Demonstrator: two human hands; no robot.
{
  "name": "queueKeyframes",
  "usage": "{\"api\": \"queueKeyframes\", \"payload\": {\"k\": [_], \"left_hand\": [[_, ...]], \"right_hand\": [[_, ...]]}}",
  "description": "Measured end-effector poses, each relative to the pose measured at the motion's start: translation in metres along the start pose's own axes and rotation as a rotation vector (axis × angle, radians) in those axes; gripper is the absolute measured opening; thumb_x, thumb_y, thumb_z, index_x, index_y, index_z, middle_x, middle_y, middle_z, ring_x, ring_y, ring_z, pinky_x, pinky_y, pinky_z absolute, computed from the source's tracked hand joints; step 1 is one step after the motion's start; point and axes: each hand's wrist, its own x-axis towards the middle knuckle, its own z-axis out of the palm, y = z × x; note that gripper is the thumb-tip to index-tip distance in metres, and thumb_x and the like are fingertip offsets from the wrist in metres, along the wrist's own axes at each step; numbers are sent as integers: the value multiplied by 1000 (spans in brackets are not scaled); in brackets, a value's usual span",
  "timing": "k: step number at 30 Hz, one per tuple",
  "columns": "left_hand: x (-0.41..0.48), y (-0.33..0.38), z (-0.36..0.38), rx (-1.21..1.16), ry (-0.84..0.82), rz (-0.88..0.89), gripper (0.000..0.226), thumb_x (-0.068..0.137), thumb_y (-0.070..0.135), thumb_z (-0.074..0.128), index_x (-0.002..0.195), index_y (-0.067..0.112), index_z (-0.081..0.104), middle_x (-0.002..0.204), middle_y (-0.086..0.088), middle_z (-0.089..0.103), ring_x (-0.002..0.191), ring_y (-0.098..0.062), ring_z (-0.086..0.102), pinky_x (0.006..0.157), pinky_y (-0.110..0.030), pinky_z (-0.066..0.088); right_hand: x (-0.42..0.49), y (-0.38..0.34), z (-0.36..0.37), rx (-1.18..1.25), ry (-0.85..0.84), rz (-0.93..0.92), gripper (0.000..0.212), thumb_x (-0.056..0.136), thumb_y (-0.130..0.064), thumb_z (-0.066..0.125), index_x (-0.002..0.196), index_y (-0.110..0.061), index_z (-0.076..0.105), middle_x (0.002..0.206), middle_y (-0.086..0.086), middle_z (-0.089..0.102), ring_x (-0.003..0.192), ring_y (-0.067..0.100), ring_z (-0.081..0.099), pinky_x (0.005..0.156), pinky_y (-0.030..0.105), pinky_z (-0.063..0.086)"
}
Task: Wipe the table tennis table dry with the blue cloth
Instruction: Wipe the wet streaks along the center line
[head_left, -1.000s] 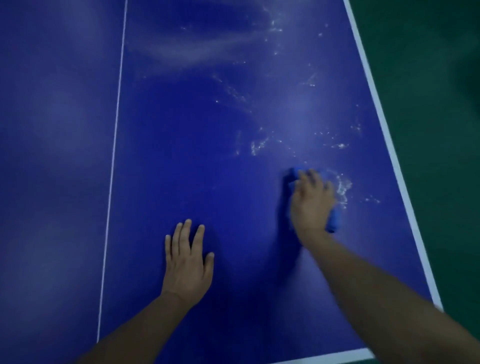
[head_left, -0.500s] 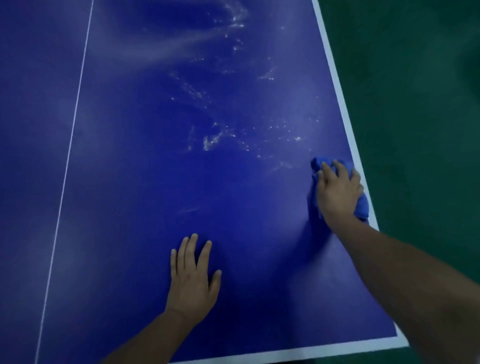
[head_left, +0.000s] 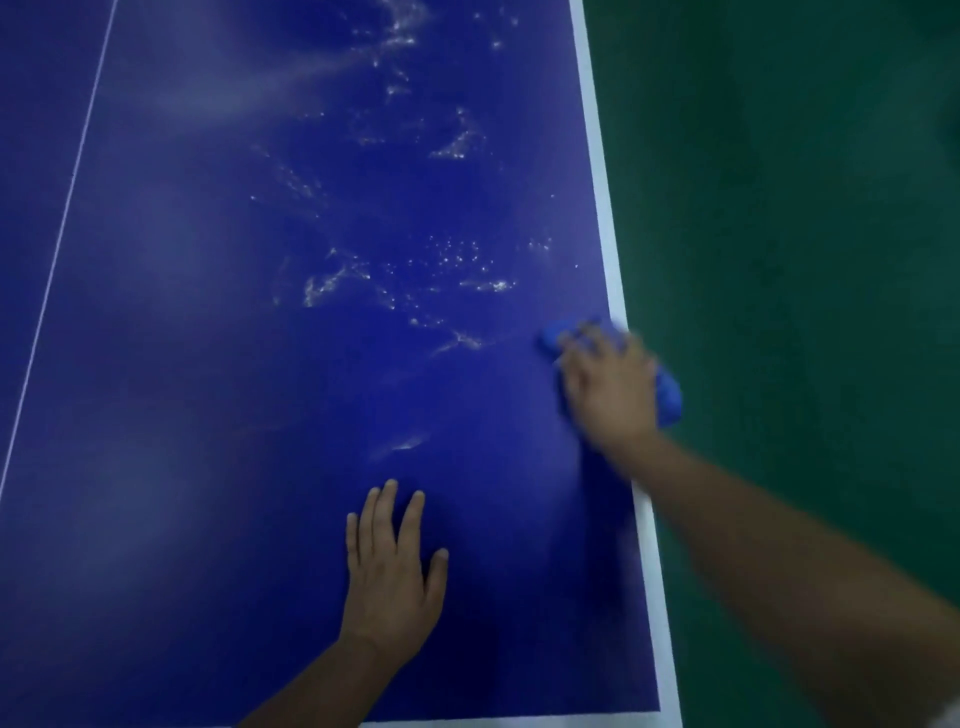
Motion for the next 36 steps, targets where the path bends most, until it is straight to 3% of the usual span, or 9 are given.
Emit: {"api": "queueKeyframes", "payload": {"k": [3, 5, 8, 11, 15, 20, 24, 32, 36], "left_hand": [[8, 17, 0, 9, 15, 2, 70, 98, 57, 24, 156, 18, 28, 167, -6, 2, 154, -20, -10, 123, -41, -11], [12, 25, 0, -12, 20, -11, 70, 98, 57, 23, 157, 20, 24, 167, -5, -1, 154, -19, -13, 124, -41, -11], [10, 31, 6, -39, 29, -26, 69, 98, 55, 26, 156, 18, 26, 167, -5, 2, 154, -17, -12, 122, -38, -13], [3, 28, 13, -59, 22, -59, 68, 96, 46, 42, 155, 17, 27, 166, -7, 5, 154, -17, -12, 122, -39, -13], [-8, 26, 19, -61, 39, -68, 68, 93, 47, 34, 153, 16, 31, 164, -10, 13, 154, -19, -6, 122, -40, -10], [-18, 25, 22, -63, 59, -86, 67, 97, 52, 27, 154, 17, 32, 164, -9, 10, 154, -25, 1, 124, -48, 2], [-22, 31, 21, -98, 92, -126, 68, 96, 52, 28, 154, 17, 31, 164, -10, 11, 153, -26, 2, 122, -54, 10], [-74, 8, 26, -175, 122, -309, 62, 98, 42, 44, 154, 17, 34, 165, -12, 13, 153, -29, 6, 123, -51, 7], [-109, 0, 37, -176, 157, -375, 59, 96, 38, 49, 149, 12, 43, 161, -16, 23, 149, -33, 15, 120, -57, 18]], "right_hand": [[63, 78, -29, 114, 73, 362, 39, 103, -38, 36, 123, -21, 65, 136, 7, 57, 115, 41, 50, 92, 45, 44], [68, 72, -45, 143, 144, 366, 36, 105, -36, 40, 126, -20, 65, 141, 6, 55, 118, 41, 49, 95, 46, 41], [18, 1, -47, 189, 191, -48, 32, 98, -23, 45, 112, -14, 72, 133, 13, 61, 101, 40, 56, 85, 44, 44], [-99, -67, -23, 237, -3, -469, 33, 95, -31, 49, 123, -22, 65, 139, 6, 59, 115, 34, 53, 85, 44, 48], [-168, -28, -5, 161, -209, -754, 37, 96, -44, 49, 131, -34, 58, 145, -5, 54, 125, 32, 52, 85, 46, 50], [-21, 56, -15, -3, -41, -193, 44, 93, -35, 36, 122, -22, 67, 137, 8, 59, 105, 45, 58, 80, 49, 52], [54, 70, -54, 97, 63, 152, 45, 104, -39, 33, 130, -19, 63, 144, 5, 55, 119, 42, 49, 97, 48, 41], [-100, -67, -9, 103, -205, -37, 50, 97, -47, 33, 135, -30, 61, 148, 1, 52, 134, 39, 44, 98, 58, 44], [-177, -129, 4, 6, -270, -573, 46, 95, -46, 38, 135, -36, 58, 150, -5, 49, 136, 33, 41, 92, 55, 49]]}}
